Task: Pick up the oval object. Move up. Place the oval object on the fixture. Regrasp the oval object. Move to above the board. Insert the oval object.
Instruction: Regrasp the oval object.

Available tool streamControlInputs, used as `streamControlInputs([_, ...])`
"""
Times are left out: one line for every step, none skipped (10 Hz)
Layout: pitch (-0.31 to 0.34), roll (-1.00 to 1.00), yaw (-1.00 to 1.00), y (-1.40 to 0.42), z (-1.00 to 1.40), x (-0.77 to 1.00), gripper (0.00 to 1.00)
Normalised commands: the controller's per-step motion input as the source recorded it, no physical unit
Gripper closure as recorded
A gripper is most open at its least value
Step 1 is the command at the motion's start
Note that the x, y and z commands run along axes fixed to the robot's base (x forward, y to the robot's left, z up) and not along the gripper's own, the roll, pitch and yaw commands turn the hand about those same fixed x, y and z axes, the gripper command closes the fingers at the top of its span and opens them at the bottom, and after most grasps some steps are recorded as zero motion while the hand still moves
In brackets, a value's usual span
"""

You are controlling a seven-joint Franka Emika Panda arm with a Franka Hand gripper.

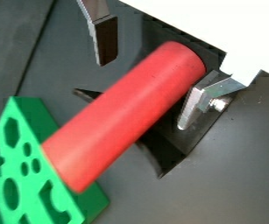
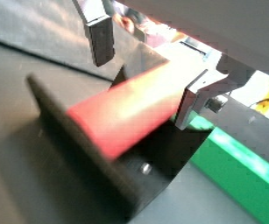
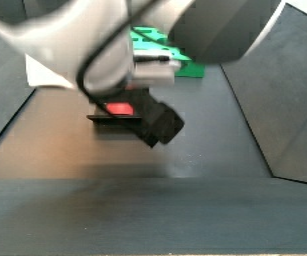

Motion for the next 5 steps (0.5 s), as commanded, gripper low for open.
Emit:
streamControlInputs([0.095, 0.06, 0.03, 0.00, 0.88, -0.03, 0.00])
streamControlInputs([0.105, 0.05, 0.01, 0.00, 0.71, -0.03, 0.00])
streamControlInputs([0.106, 0.05, -0.01, 0.00, 0.52, -0.03, 0.00])
streamControlInputs([0.107, 0.05, -0.03, 0.00, 0.29, -0.03, 0.00])
streamControlInputs([0.044, 0.01, 0.01, 0.00, 0.00, -1.00, 0.00])
